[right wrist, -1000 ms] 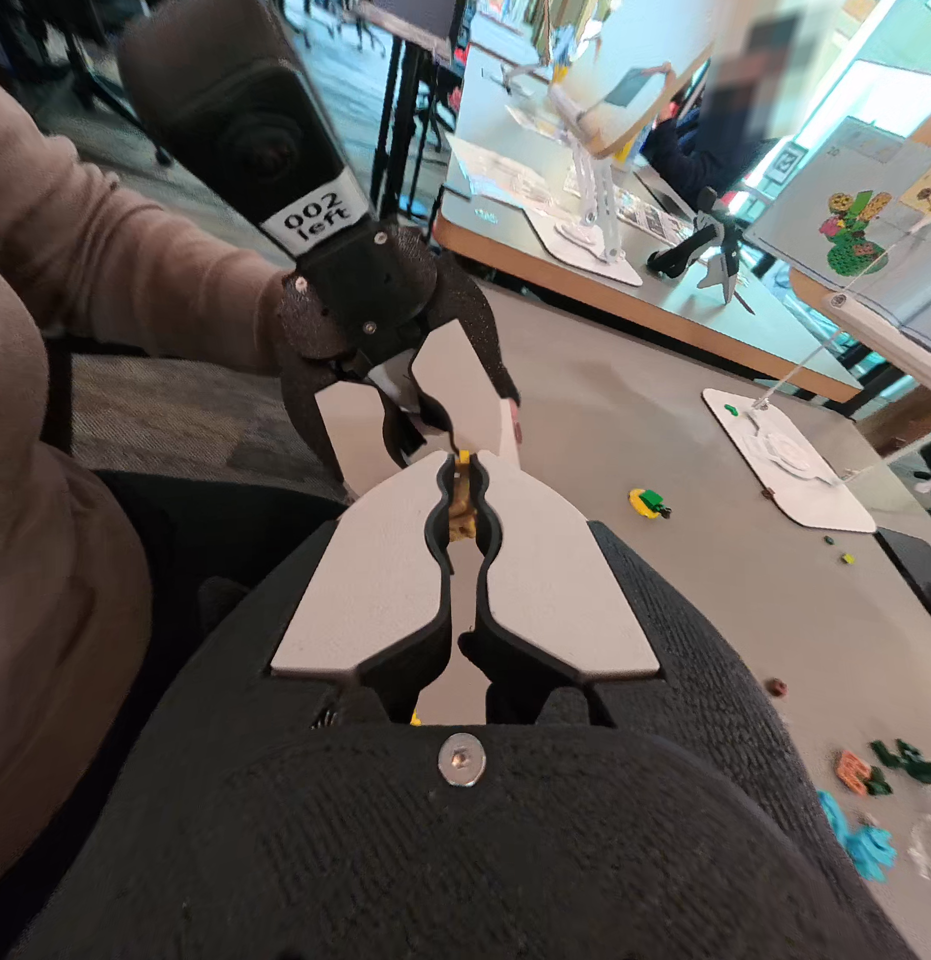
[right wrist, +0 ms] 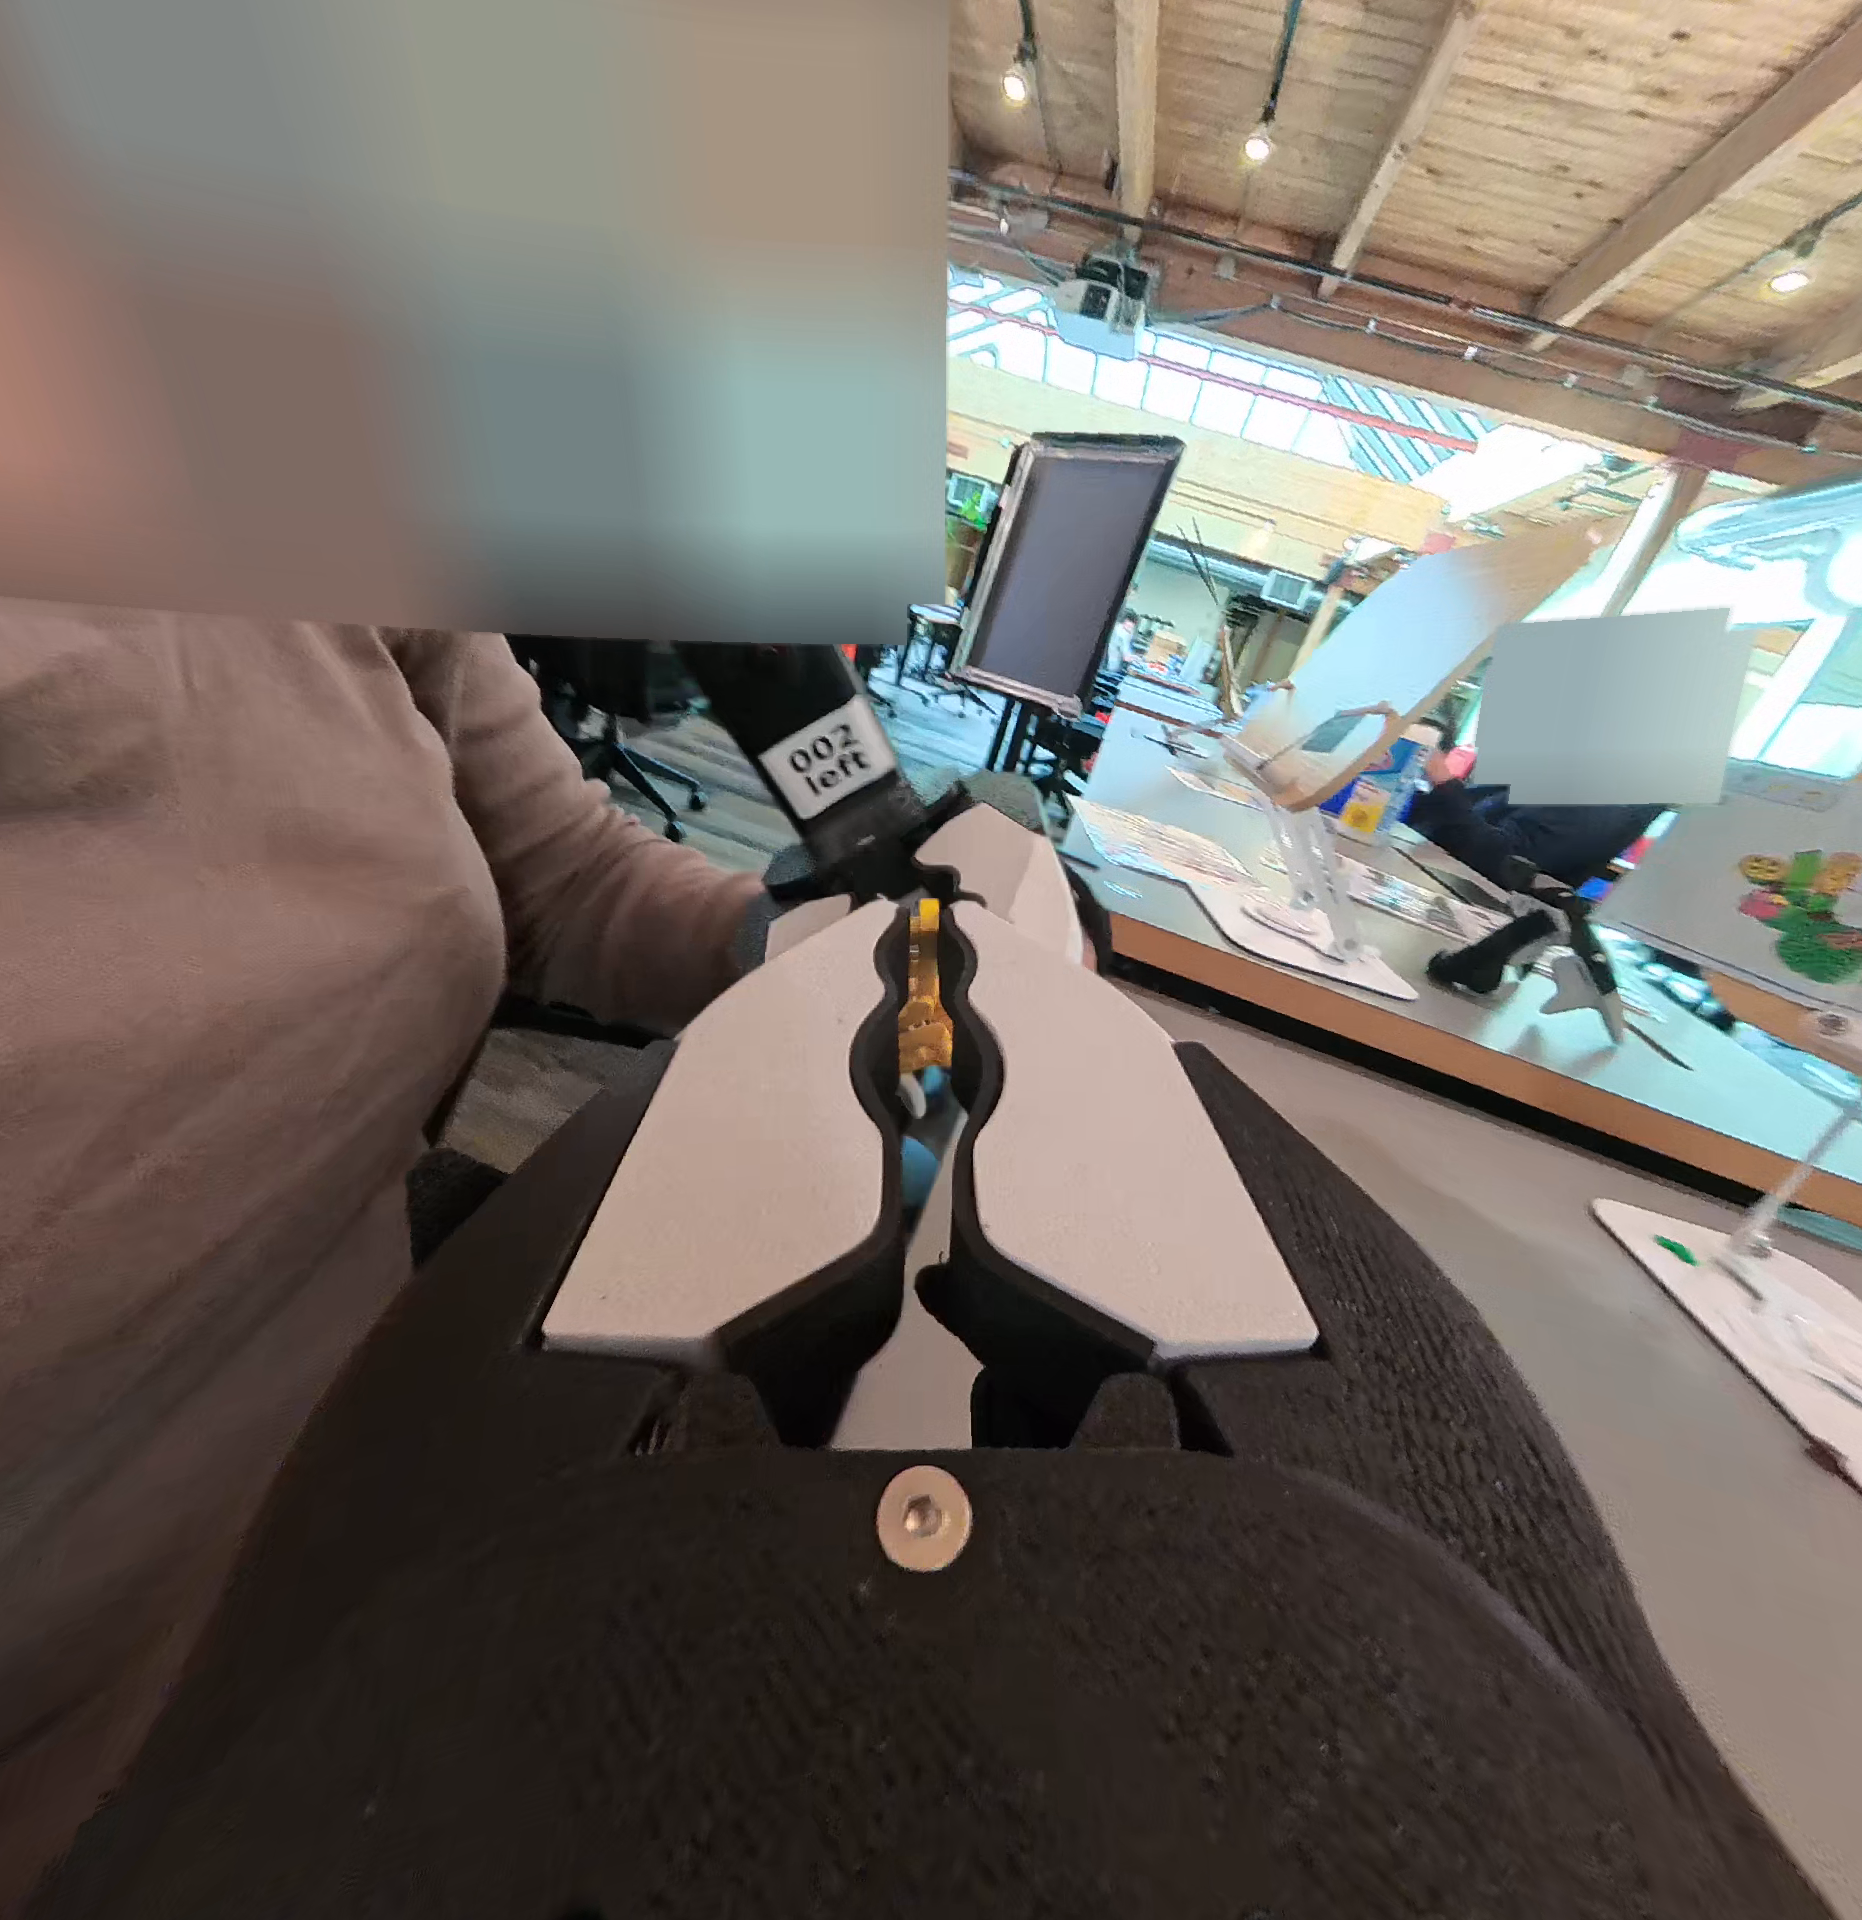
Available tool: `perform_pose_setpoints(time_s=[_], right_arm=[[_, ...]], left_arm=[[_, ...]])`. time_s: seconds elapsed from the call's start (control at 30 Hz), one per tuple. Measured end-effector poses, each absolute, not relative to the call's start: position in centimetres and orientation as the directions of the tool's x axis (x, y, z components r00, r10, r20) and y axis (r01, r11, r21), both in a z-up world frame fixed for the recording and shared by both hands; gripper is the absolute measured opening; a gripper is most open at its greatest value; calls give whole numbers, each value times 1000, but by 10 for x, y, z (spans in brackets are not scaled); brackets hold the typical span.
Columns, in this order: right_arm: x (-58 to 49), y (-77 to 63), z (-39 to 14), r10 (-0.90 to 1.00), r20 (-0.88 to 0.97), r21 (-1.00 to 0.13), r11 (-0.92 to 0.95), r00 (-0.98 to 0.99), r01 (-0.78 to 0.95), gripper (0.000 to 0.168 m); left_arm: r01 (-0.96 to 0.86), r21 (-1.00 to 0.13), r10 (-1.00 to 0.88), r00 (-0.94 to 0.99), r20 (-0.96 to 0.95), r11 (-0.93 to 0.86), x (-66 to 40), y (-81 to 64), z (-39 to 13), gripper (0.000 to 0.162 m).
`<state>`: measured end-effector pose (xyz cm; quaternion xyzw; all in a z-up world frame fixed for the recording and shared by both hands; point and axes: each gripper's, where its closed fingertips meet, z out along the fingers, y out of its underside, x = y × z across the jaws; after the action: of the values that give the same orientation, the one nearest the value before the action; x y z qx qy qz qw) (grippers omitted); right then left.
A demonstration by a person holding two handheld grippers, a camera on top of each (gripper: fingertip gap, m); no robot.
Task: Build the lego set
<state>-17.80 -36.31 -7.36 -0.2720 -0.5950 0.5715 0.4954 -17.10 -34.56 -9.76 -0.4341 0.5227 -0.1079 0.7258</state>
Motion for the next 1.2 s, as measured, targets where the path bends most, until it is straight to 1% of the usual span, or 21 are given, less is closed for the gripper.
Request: perform_pose_setpoints(time_s=[0.07, 0.13, 0.3, 0.43, 0.5, 0.6, 0.63, 0.67, 0.77, 0.87, 0.9, 1.0, 1.13, 1.2], right_arm=[[-175, -366, -69, 887, 230, -954, 125, -401, -271, 2], [-173, -369, -64, 879, 179, -954, 44, -443, -297, 2], [-172, -371, -60, 869, 134, -946, -31, -476, -323, 2], [-173, -372, -58, 877, 151, -941, -14, -456, -338, 2], [-172, -372, -57, 877, 153, -940, -12, -455, -340, 2], [-172, -374, -56, 871, 159, -940, -11, -464, -342, 1], [-171, -376, -56, 865, 154, -939, -22, -477, -343, 1], [-170, -377, -55, 860, 148, -938, -35, -488, -346, 1], [-171, -379, -56, 857, 149, -938, -36, -494, -346, 1], [-171, -382, -55, 853, 151, -935, -41, -500, -352, 2], [-170, -383, -54, 852, 151, -934, -42, -501, -354, 2], [-171, -383, -54, 854, 153, -934, -40, -497, -356, 2], [-170, -381, -53, 860, 148, -931, -45, -488, -363, 3], [-170, -381, -53, 860, 148, -930, -46, -488, -364, 2]], left_arm=[[-183, -785, -674, 421, -607, 592, -170, -355, -90, 34], [-119, -807, -711, 412, -570, 578, -171, -360, -86, 31], [-103, -807, -714, 410, -567, 581, -169, -363, -83, 32], [-128, -795, -694, 418, -586, 593, -169, -363, -82, 35], [-121, -799, -708, 400, -582, 589, -168, -365, -83, 40], [-103, -836, -768, 348, -538, 539, -162, -369, -89, 58], [-88, -845, -780, 344, -523, 528, -161, -369, -89, 59], [-62, -848, -785, 347, -512, 526, -161, -370, -87, 57], [8, -849, -794, 359, -490, 528, -160, -374, -82, 42], [-5, -838, -772, 386, -505, 545, -159, -372, -82, 27], [-4, -833, -764, 396, -509, 553, -159, -372, -80, 24], [-4, -826, -757, 399, -518, 563, -160, -373, -80, 24], [13, -812, -729, 449, -517, 584, -163, -371, -73, 32], [13, -804, -724, 442, -529, 595, -163, -373, -72, 30]])
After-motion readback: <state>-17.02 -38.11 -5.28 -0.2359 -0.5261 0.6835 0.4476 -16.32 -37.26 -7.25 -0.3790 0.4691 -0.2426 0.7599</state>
